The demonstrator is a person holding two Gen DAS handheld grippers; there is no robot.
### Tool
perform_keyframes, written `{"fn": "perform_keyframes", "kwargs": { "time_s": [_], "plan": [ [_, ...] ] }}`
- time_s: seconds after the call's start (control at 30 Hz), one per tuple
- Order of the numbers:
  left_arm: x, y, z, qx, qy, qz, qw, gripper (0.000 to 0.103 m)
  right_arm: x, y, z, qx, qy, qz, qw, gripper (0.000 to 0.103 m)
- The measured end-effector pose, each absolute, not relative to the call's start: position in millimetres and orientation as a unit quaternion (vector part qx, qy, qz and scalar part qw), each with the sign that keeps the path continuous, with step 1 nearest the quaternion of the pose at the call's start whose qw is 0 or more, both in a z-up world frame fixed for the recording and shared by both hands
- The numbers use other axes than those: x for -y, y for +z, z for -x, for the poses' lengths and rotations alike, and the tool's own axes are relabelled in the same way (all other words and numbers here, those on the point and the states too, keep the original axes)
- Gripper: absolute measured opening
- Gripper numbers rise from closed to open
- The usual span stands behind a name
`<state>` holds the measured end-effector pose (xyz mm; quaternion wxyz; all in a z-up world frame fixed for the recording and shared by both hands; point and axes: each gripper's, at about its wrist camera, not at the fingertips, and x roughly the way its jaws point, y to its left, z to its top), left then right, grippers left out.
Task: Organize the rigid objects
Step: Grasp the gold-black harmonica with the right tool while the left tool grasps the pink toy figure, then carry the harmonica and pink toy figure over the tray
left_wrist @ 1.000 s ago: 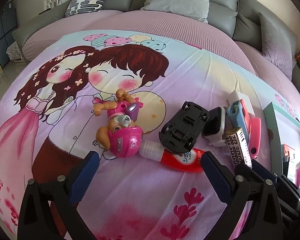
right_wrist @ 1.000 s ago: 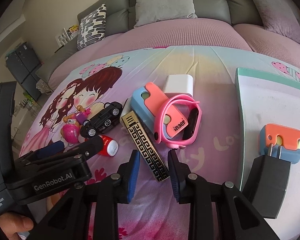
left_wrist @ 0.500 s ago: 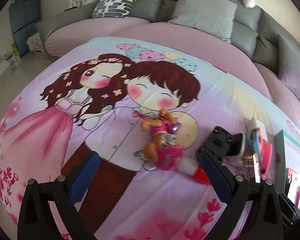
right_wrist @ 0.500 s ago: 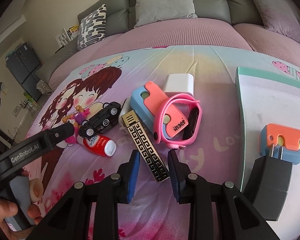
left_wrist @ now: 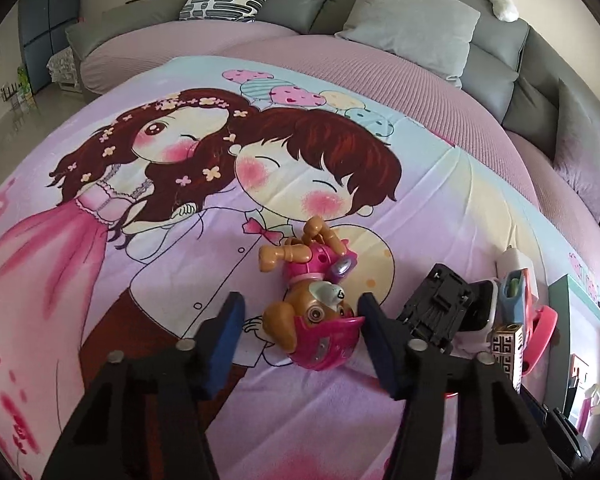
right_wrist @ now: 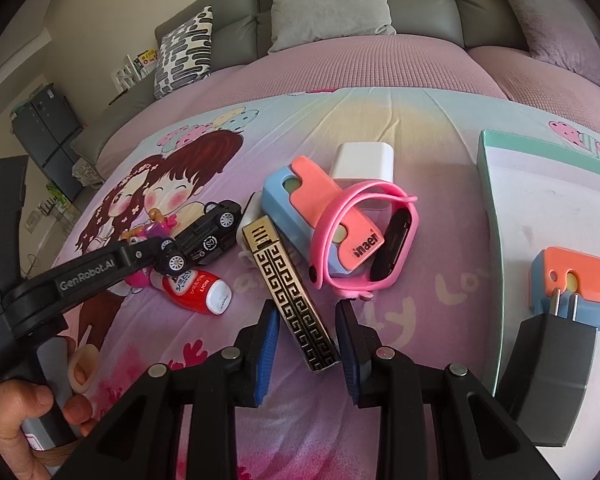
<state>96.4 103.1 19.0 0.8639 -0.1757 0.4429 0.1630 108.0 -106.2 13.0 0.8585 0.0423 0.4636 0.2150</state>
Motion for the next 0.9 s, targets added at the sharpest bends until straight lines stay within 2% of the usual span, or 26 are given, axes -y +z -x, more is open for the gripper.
{"fn": "perform_keyframes", "kwargs": {
  "time_s": [0.1,0.33,0.6,0.9],
  "plan": [
    [-104.6,18.6,-95.7,-0.436,0.163,0.182,0.866,0.046,105.6,12.7,-108.4,-0.461,0.215,-0.045,0.860,0.031],
    [-103.5,18.5,-96.4,-0.432,0.164,0.182,0.868,0.046,105.7,12.7,-108.4,-0.460,0.216,-0.049,0.860,0.031],
    [-97.4,28.6,-92.0,-0.422,0.156,0.183,0.874,0.045,99.0,19.3,-103.4,-0.460,0.238,-0.048,0.854,0.018],
    [-88.3,53.4,-81.8,-0.395,0.150,0.174,0.889,0.045,109.7,39.3,-95.6,-0.440,0.242,-0.069,0.862,0.017]
  ]
}}
